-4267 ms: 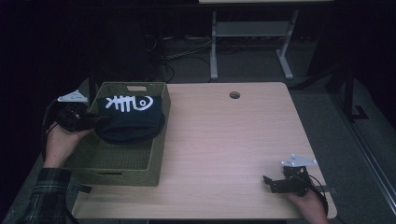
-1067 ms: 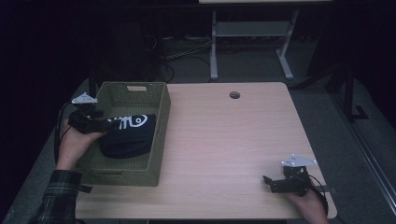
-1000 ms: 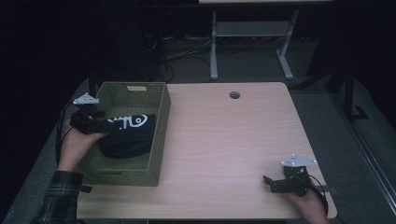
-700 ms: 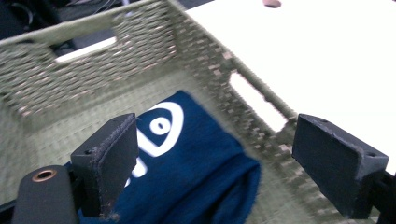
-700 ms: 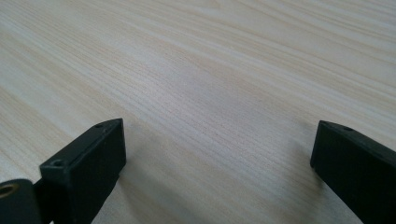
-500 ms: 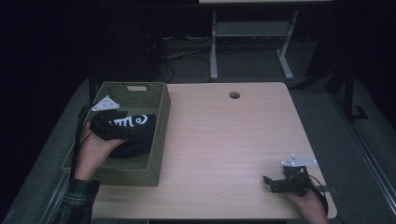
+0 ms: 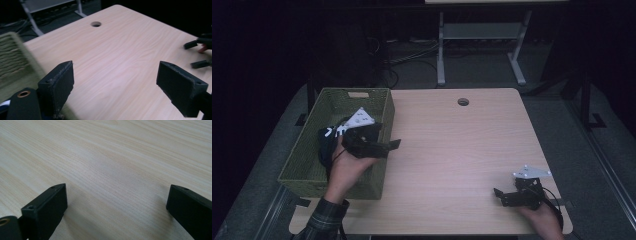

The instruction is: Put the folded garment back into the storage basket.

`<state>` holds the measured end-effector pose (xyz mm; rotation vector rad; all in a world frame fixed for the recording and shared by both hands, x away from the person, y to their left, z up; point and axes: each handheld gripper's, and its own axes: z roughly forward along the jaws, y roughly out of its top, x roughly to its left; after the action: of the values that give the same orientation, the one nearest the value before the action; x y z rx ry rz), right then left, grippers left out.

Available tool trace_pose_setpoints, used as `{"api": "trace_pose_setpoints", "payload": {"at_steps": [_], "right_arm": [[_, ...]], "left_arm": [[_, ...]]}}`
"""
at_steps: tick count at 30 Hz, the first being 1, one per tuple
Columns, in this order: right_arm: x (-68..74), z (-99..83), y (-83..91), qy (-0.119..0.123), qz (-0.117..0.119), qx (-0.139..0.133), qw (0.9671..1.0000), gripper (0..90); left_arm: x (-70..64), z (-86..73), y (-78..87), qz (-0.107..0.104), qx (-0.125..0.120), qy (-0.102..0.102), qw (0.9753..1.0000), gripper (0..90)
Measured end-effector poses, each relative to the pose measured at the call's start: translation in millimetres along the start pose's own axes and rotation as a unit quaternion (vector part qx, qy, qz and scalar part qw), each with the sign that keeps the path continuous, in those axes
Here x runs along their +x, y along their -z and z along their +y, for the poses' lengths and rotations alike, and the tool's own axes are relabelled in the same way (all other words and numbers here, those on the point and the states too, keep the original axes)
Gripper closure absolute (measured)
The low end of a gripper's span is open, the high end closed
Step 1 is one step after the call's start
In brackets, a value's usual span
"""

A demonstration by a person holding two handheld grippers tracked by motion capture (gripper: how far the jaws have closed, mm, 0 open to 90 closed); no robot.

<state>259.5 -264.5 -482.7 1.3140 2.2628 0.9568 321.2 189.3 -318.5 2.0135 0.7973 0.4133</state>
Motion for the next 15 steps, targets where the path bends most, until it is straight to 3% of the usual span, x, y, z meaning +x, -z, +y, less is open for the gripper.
{"api": "trace_pose_setpoints", "payload": {"at_steps": [3, 8, 15], "right_arm": [[0.0, 0.0, -0.1, 0.0, 0.0, -0.001, 1.0, 3.0], [0.1, 0.0, 0.0, 0.0, 0.0, 0.0, 1.0, 3.0], [0.0, 0.0, 0.0, 0.0, 0.0, 0.0, 1.0, 3.0]], "left_arm": [[-12.5, -0.6, -11.9, -0.013, -0.001, -0.001, 0.9999, 14.0], [-33.2, -5.1, -28.9, -0.017, -0.015, -0.01, 0.9997, 14.0], [-53.9, -16.6, -49.2, -0.036, -0.005, -0.014, 0.9992, 14.3]]}}
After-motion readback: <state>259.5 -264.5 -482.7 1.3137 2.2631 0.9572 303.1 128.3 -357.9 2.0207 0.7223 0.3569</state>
